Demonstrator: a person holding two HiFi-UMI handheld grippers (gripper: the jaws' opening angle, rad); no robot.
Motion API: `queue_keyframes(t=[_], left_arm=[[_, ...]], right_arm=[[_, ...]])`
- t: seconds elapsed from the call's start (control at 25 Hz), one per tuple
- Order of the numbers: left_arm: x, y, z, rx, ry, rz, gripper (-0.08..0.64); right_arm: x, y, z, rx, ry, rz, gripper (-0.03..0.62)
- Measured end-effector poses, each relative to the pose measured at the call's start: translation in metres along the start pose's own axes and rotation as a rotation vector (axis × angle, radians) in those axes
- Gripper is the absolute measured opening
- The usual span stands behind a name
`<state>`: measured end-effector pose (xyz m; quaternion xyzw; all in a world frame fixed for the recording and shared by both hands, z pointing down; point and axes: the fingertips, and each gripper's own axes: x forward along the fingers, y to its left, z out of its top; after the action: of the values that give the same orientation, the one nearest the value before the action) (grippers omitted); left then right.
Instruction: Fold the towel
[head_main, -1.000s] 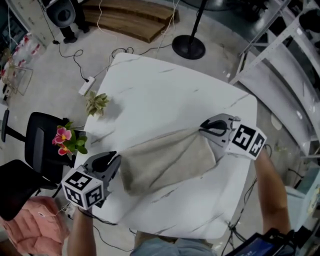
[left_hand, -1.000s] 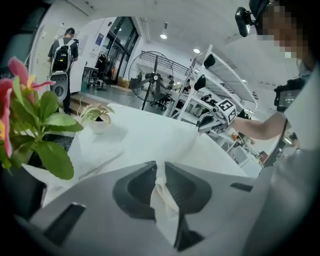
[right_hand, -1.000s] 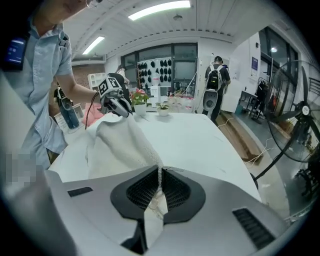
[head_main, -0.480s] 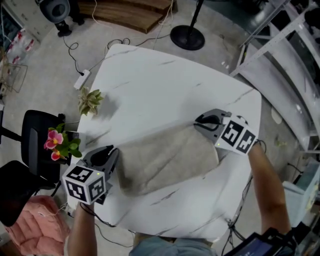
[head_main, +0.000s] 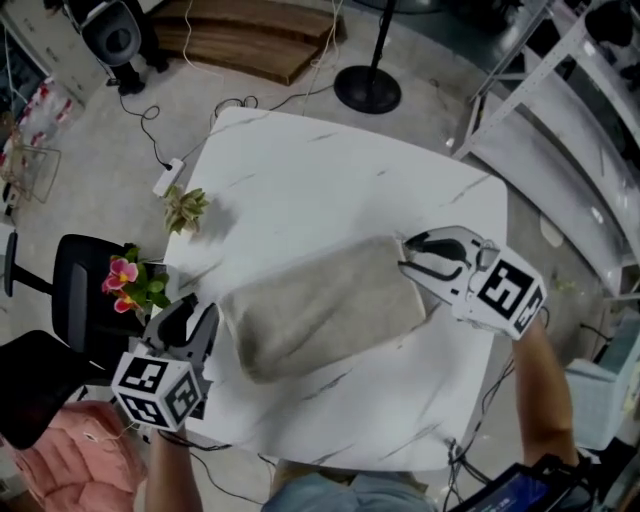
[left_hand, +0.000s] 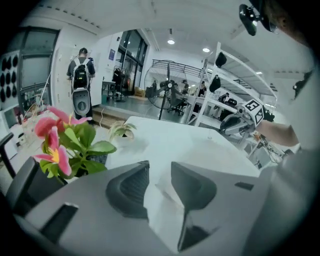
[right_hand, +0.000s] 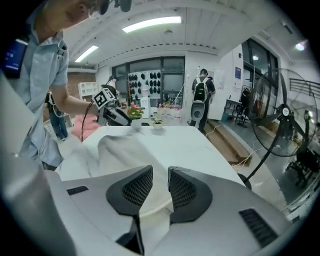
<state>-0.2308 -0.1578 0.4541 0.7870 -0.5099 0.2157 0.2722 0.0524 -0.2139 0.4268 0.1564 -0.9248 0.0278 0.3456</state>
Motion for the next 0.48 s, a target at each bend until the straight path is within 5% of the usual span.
queue_keyframes(t=[0.2, 0.32, 0.48], left_arm=[[0.009, -0.069, -0.031, 0.101, 0.071, -0.141, 0.083], [0.027, -0.072, -0.066, 0.136, 0.174, -0.124, 0.081], [0.032, -0.062, -0.072, 0.114, 0.182, -0.117, 0.069]], right_arm=[[0.005, 0.082, -0.023, -0.042, 0.075, 0.08, 0.1], [0.022, 0.105, -0.053, -0.063, 0.141, 0.096, 0.1], [0.023, 0.11, -0.085, -0.056, 0.217, 0.087, 0.097]])
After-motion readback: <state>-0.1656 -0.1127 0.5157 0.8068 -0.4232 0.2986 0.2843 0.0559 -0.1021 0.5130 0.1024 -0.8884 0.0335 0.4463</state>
